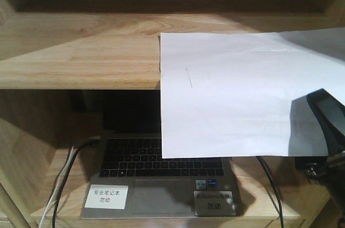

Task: Grab stapler and paper to desk for stapling
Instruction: 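Pinch the white paper edge with the right gripper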

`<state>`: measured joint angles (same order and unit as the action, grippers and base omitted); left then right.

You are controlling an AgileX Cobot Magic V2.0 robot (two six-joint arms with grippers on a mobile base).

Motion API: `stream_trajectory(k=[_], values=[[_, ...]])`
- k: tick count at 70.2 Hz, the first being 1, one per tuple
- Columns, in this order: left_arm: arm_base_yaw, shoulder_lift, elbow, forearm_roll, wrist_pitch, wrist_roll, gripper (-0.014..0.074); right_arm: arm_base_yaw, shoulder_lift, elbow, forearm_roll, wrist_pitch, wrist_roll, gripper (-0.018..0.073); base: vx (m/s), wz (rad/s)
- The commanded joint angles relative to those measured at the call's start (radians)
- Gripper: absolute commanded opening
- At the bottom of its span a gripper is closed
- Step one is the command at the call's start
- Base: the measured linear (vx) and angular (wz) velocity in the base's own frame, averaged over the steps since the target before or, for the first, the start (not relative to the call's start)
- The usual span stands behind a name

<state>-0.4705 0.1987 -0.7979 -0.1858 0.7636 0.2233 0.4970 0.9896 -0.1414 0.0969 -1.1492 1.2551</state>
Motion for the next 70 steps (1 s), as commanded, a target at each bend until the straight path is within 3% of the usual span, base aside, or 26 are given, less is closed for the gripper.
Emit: stream_trajectory(k=[1,14,22,43,70], values=[[0.000,0.010,-0.026,-0.017,-0.120,0.000,-0.0007,0.002,0.003,-0.034,-0.017,-0.189,-0.005,0.0570,0.00,0.00],[0.000,0.010,-0.026,-0.017,-0.120,0.000,-0.0007,0.002,0.003,-0.034,-0.018,-0.189,-0.004,0.0522,0.00,0.00],[0.000,0.010,-0.026,-0.017,-0.120,0.000,-0.0007,0.002,0.003,-0.034,-0.020,-0.189,0.006,0.0428,0.00,0.00],[0.000,0.010,-0.026,-0.017,-0.120,0.000,-0.0007,0.002,0.003,-0.034,-0.077,-0.189,0.026,-0.0011,0.00,0.00],[0.000,0.010,-0.026,-0.017,-0.120,0.000,-0.0007,0.002,-0.001,-0.043,-0.097,-0.189,0.029,-0.0009,0.00,0.00]])
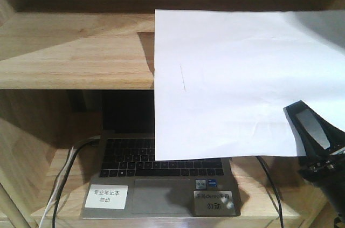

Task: Grab stapler and paper to desk for stapling
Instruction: 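Pinch the white paper edge with the right gripper, then pull the paper off the shelf with the right gripper, lifting it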

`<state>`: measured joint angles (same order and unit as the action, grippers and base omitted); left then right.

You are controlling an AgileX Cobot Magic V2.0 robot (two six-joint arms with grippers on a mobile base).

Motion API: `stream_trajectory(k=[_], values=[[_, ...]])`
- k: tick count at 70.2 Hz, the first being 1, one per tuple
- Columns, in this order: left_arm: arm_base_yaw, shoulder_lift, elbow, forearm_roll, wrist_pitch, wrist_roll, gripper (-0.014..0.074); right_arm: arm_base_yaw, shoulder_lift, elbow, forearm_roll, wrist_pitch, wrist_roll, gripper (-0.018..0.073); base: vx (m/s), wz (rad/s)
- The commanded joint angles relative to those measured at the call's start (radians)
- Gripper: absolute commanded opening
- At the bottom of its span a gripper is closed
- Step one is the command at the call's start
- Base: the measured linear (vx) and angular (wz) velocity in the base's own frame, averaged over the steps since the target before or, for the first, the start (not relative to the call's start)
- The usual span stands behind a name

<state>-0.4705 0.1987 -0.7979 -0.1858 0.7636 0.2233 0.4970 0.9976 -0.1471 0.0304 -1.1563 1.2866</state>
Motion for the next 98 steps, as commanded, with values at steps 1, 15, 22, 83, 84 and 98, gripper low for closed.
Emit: stream_trajectory(k=[1,15,22,83,84,98], values=[[0.000,0.010,-0.026,-0.017,-0.120,0.000,-0.0007,0.002,-0.009,-0.039,-0.040,-0.182,-0.002,-0.0009,0.00,0.00],[0.000,0.010,-0.026,-0.017,-0.120,0.000,-0.0007,0.002,-0.009,-0.112,-0.185,-0.182,-0.002,-0.0009,0.00,0.00],[0.000,0.010,-0.026,-0.017,-0.120,0.000,-0.0007,0.002,-0.020,-0.150,-0.250,-0.182,-0.002,-0.0009,0.00,0.00],[0.000,0.010,-0.026,-0.017,-0.120,0.000,-0.0007,-0.361,-0.533,-0.162,-0.331,0.097,0.145,-0.0006,0.00,0.00],[0.000,0.010,-0.026,-0.017,-0.120,0.000,-0.0007,-0.364,-0.541,-0.161,-0.331,0.100,0.147,-0.0006,0.00,0.00],[0.000,0.010,-0.026,-0.017,-0.120,0.000,-0.0007,-0.381,-0.604,-0.099,-0.336,0.113,0.200,-0.0006,0.00,0.00]])
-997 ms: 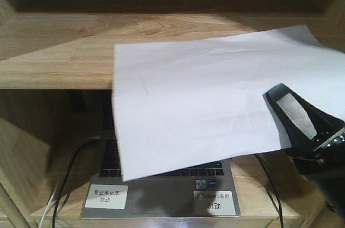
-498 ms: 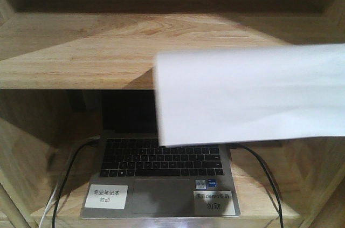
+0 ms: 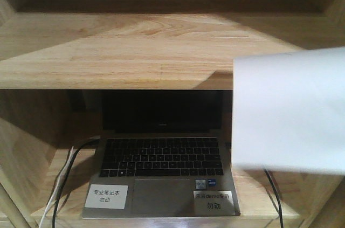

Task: Grab stapler and paper to desk for stapling
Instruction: 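Pull the paper off the shelf with the right gripper, lifting it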

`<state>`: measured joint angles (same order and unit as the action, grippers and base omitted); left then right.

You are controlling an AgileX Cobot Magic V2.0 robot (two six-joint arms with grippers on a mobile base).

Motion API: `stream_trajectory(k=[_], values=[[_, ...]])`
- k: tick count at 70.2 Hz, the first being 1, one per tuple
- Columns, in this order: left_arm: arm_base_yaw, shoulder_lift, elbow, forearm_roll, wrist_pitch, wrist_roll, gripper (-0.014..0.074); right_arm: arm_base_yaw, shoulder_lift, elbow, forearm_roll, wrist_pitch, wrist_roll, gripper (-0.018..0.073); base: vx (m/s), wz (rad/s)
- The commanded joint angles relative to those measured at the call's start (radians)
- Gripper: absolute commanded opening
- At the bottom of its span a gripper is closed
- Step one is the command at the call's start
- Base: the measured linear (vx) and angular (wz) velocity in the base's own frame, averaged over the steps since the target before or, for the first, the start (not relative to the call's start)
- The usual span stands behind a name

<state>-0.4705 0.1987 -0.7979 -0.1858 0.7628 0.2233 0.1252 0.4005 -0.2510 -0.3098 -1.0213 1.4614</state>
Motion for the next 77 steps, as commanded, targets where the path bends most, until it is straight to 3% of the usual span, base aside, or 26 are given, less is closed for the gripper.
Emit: stream_trajectory(k=[1,15,77], values=[[0.000,0.010,-0.026,-0.017,-0.119,0.000,-0.0007,-0.009,-0.009,0.011,0.005,-0.025,0.029,-0.0006,0.00,0.00],[0.000,0.010,-0.026,-0.017,-0.119,0.000,-0.0007,-0.009,-0.017,0.069,0.052,-0.087,0.032,-0.0006,0.00,0.00],[0.000,0.010,-0.026,-0.017,-0.119,0.000,-0.0007,-0.009,-0.017,0.070,0.036,-0.174,0.031,-0.0006,0.00,0.00]])
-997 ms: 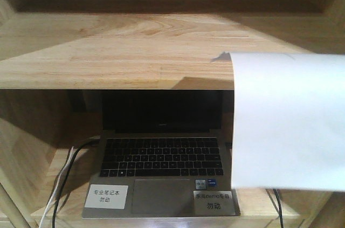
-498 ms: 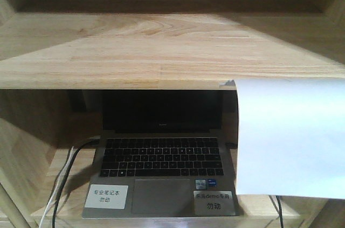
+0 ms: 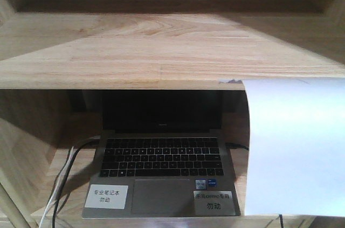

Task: Grab stapler and paper to desk for stapling
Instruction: 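Pull the paper off the shelf with the right gripper, lifting it, then turn the base away from the shelf holding stapler and paper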

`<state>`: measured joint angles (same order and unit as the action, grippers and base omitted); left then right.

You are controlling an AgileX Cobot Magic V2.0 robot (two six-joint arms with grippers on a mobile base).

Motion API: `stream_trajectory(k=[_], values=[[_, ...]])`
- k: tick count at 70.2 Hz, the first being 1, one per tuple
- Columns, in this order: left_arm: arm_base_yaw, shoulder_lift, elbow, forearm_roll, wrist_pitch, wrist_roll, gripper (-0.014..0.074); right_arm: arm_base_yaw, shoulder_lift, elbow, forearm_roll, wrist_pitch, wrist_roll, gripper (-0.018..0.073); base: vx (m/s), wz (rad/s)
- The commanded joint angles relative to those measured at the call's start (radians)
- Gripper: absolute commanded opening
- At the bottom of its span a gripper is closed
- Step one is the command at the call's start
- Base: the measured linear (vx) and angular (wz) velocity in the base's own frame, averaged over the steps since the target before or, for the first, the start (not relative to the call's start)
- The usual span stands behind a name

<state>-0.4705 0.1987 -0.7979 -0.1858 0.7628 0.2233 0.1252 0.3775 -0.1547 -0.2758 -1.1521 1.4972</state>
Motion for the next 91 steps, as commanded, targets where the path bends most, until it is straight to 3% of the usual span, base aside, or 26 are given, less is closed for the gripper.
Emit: stream_trajectory(k=[1,45,91], values=[[0.000,0.010,-0.026,-0.017,-0.119,0.000,-0.0007,-0.009,0.006,-0.026,0.002,-0.043,-0.004,-0.0006,0.00,0.00],[0.000,0.010,-0.026,-0.016,-0.119,0.000,-0.0007,-0.009,0.006,-0.026,-0.012,-0.045,-0.004,-0.0006,-0.01,0.05],[0.000,0.010,-0.026,-0.016,-0.119,0.000,-0.0007,-0.009,0.006,-0.026,-0.012,-0.043,-0.004,-0.0006,-0.08,0.31]])
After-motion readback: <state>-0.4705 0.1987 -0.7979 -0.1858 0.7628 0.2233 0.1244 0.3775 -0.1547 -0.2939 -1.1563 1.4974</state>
